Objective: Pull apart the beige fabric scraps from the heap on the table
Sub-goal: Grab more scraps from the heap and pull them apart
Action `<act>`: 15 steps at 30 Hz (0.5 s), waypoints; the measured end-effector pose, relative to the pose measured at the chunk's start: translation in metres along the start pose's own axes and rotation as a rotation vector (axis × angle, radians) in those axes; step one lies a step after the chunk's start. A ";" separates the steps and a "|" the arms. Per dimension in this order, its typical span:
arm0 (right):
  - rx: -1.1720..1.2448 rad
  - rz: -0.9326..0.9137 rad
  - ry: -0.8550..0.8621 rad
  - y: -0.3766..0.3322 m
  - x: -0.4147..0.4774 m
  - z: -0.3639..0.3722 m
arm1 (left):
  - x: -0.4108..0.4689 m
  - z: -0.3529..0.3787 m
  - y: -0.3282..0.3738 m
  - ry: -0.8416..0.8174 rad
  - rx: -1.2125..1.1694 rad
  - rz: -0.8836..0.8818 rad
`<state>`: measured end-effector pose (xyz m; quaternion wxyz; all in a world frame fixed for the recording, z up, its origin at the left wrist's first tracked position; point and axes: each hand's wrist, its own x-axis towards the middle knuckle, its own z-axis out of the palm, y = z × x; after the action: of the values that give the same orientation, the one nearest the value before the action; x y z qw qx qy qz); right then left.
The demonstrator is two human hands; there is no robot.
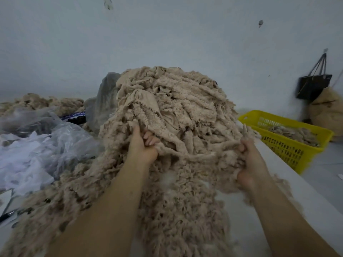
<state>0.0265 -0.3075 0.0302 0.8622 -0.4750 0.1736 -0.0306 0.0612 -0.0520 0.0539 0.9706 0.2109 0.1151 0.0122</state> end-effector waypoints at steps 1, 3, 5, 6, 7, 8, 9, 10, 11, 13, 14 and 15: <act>-0.003 -0.023 -0.022 0.001 -0.002 0.002 | -0.007 0.004 -0.008 -0.044 0.024 -0.038; 0.004 -0.037 -0.142 0.009 -0.009 0.011 | -0.020 0.014 -0.026 -0.118 0.067 -0.106; -0.144 -0.045 -0.367 0.022 -0.020 0.027 | -0.031 0.029 -0.046 -0.163 0.096 -0.140; -0.298 -0.091 -0.489 0.029 -0.024 0.033 | -0.036 0.037 -0.055 -0.188 0.120 -0.142; -0.464 -0.148 -0.597 0.035 -0.029 0.039 | -0.040 0.042 -0.061 -0.213 0.162 -0.140; -0.614 -0.200 -0.662 0.038 -0.032 0.043 | -0.042 0.046 -0.065 -0.234 0.223 -0.135; -0.720 -0.226 -0.669 0.036 -0.035 0.045 | -0.044 0.046 -0.064 -0.253 0.292 -0.125; -0.811 -0.253 -0.636 0.031 -0.035 0.044 | -0.045 0.043 -0.061 -0.263 0.357 -0.109; -0.937 -0.306 -0.572 0.024 -0.036 0.042 | -0.045 0.040 -0.055 -0.260 0.415 -0.084; -1.306 -0.414 -0.561 0.010 -0.036 0.036 | -0.044 0.032 -0.045 -0.191 0.541 0.006; -1.485 -0.408 -0.655 0.005 -0.039 0.035 | -0.042 0.029 -0.042 -0.133 0.628 0.061; -1.641 -0.363 -0.769 0.003 -0.045 0.036 | -0.042 0.029 -0.043 -0.082 0.736 0.114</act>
<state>-0.0040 -0.2669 0.0579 0.2360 -0.9345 -0.2344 0.1270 0.0262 -0.1061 0.0707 0.8315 0.5519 0.0608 0.0153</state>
